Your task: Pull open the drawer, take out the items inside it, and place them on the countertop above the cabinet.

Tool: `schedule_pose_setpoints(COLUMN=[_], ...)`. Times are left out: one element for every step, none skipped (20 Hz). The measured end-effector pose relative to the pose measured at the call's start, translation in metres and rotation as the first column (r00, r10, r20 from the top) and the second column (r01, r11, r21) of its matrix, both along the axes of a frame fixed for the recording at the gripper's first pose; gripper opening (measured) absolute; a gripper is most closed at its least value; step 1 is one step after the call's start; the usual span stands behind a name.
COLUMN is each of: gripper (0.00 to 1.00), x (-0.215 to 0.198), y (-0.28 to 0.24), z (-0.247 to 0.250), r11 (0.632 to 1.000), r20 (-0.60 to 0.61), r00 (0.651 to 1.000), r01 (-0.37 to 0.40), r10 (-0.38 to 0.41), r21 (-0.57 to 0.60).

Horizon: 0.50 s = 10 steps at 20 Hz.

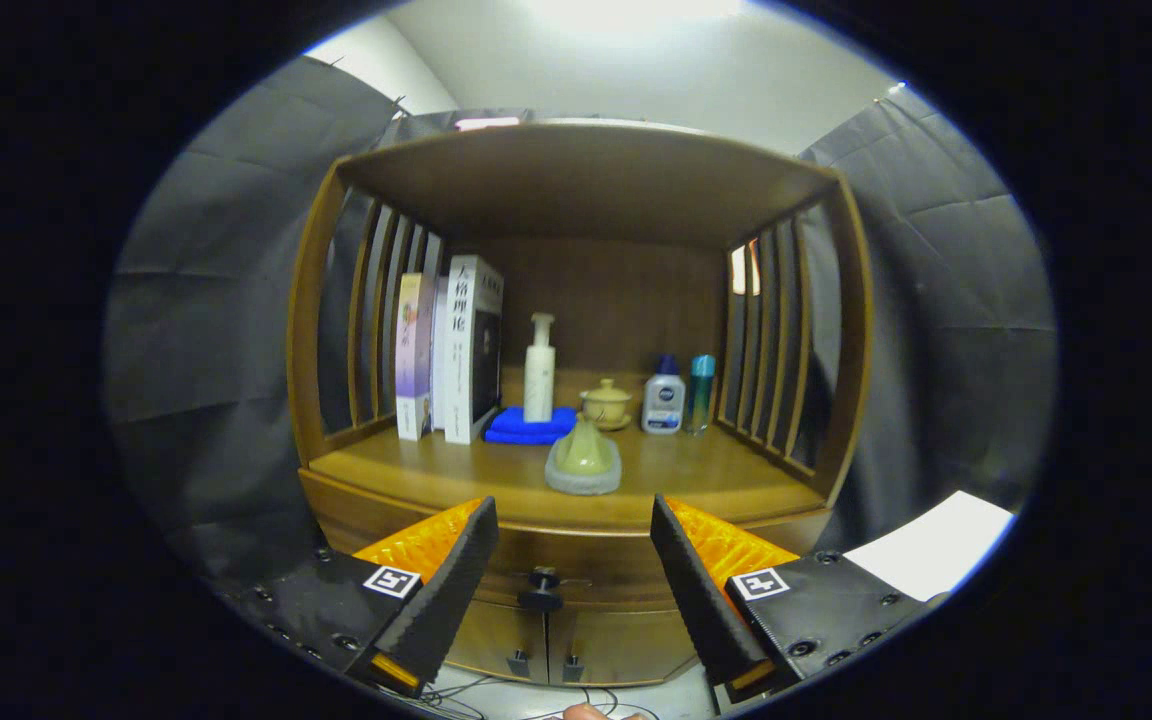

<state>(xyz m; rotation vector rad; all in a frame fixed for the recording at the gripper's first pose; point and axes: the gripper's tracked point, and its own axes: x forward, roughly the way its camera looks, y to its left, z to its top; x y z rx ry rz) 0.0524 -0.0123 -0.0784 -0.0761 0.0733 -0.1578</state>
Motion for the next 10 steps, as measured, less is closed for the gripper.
schedule_pose_setpoints(gripper=[0.97,0.97,0.97,0.97,0.97,0.97,0.97,0.97,0.97,0.97], x=[-0.012,-0.022,-0.031,-0.039,-0.047,-0.054,-0.061,-0.070,-0.081,-0.091], y=[0.003,-0.001,-0.003,-0.004,-0.006,-0.010,-0.013,-0.018,-0.019,-0.017], z=[0.015,0.027,0.038,0.051,0.064,0.073,0.080,0.089,0.098,0.107], r11=[1.000,1.000,0.999,0.999,0.999,1.000,1.000,1.000,1.000,0.999], r20=[0.015,0.037,0.064,0.099,0.131,0.141,0.147,0.155,0.169,0.191], r00=[1.000,0.999,0.998,0.995,0.991,0.990,0.989,0.988,0.985,0.981], r01=[0.005,0.010,0.007,-0.002,-0.006,-0.003,0.006,0.021,0.030,0.025], r10=[-0.005,-0.010,-0.010,-0.002,0.001,0.000,-0.006,-0.020,-0.030,-0.029], r21=[0.011,0.026,0.041,0.045,0.037,0.021,0.005,-0.004,0.004,0.023])
